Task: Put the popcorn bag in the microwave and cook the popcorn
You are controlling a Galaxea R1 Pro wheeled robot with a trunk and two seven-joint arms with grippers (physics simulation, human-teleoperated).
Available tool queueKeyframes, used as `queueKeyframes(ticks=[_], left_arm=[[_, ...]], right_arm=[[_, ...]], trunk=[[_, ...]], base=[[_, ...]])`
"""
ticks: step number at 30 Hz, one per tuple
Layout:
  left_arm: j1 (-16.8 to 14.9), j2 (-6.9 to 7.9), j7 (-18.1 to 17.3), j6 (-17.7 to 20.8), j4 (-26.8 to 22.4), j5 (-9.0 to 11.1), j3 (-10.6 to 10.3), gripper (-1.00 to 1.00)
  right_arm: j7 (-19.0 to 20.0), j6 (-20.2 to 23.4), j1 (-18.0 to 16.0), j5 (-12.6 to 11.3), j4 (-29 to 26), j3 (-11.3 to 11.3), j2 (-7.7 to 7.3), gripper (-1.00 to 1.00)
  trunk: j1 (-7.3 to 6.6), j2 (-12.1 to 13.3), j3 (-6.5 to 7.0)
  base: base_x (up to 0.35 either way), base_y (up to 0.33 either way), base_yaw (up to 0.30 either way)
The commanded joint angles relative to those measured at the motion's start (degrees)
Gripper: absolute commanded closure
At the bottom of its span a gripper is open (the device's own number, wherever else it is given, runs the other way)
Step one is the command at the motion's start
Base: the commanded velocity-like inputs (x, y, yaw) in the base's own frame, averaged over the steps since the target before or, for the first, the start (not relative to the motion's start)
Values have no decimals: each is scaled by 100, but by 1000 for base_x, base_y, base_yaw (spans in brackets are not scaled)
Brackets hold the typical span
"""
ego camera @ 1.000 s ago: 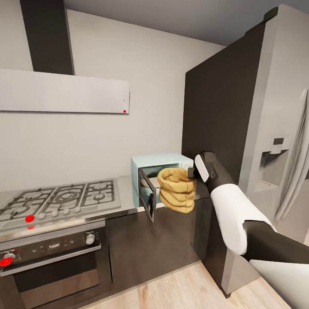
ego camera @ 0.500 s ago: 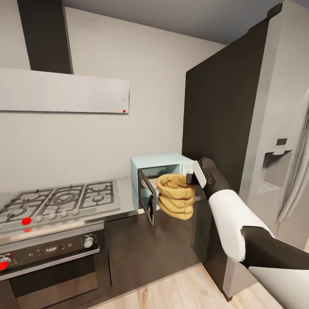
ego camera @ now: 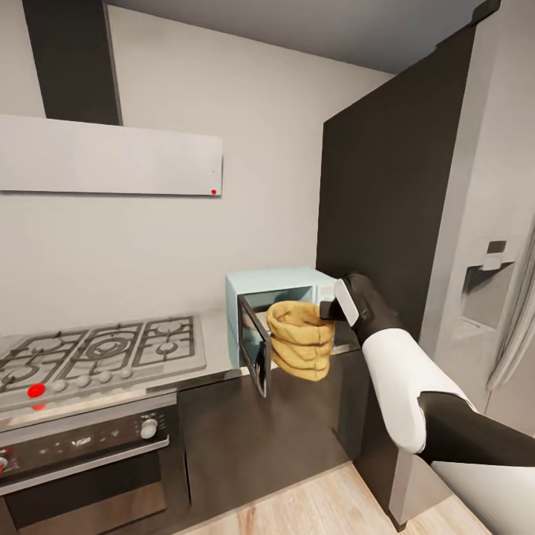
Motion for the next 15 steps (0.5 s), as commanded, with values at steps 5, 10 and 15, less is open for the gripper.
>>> queueKeyframes(ticks=[5, 10, 15], left_arm=[[-1, -1, 2, -10, -10, 26, 7, -100], [-1, -1, 0, -5, -9, 26, -1, -100], [-1, -1, -1, -7, -7, 26, -2, -100]], right_arm=[[169, 12, -3, 8, 0, -25, -19, 100], [178, 12, -3, 20, 1, -23, -20, 100], [178, 12, -1, 21, 32, -22, -22, 100]], trunk=[[1, -5, -8], [1, -5, -8], [1, -5, -8]], base=[[1, 0, 0], [37, 0, 0], [82, 0, 0]])
